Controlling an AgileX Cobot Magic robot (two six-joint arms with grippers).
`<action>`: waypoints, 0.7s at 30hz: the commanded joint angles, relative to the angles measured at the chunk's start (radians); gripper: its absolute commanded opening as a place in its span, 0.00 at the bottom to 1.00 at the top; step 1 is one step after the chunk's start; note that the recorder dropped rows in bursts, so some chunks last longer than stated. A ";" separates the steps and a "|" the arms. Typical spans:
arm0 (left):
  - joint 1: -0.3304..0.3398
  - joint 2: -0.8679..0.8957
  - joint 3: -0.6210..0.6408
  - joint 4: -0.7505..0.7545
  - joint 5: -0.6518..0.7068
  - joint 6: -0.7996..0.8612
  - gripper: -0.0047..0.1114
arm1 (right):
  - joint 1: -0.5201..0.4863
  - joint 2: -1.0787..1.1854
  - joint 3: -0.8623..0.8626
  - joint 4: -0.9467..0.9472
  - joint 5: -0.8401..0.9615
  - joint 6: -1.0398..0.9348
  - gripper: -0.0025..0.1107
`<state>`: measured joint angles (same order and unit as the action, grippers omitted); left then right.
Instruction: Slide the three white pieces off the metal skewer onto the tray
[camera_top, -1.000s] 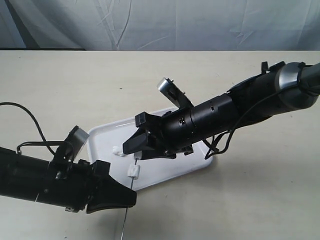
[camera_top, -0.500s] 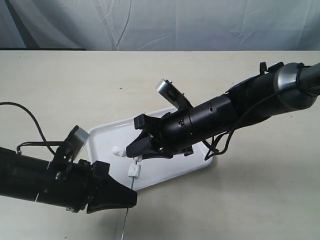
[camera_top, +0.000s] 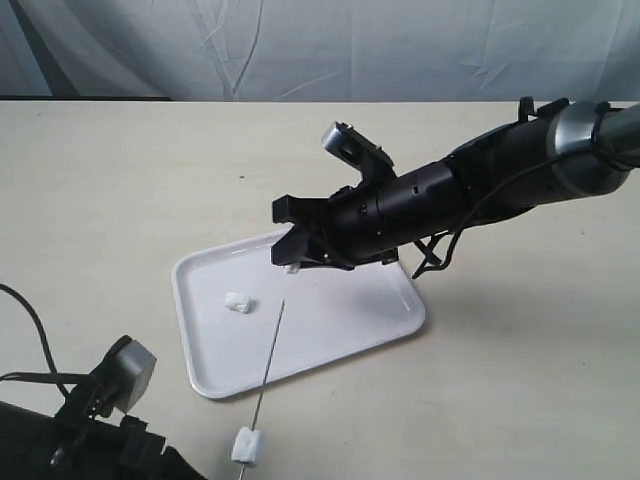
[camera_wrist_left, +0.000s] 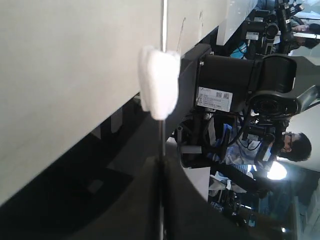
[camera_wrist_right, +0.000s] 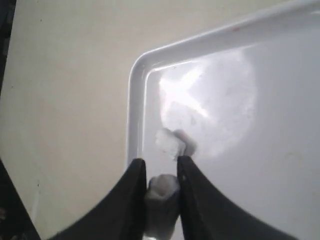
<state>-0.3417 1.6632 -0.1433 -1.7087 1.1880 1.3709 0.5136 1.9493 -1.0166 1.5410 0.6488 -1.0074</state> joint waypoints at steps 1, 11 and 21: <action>0.001 -0.001 0.024 -0.013 0.023 0.027 0.04 | -0.025 -0.010 -0.006 -0.053 -0.023 0.017 0.20; 0.001 -0.001 -0.109 -0.036 -0.118 -0.069 0.04 | -0.025 -0.010 -0.006 -0.156 0.076 0.113 0.45; 0.001 -0.001 -0.266 -0.036 -0.216 -0.186 0.04 | -0.025 -0.010 -0.006 -0.125 0.335 0.123 0.28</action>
<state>-0.3417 1.6681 -0.3921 -1.7375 0.9926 1.2034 0.4936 1.9493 -1.0166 1.4177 0.9164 -0.8838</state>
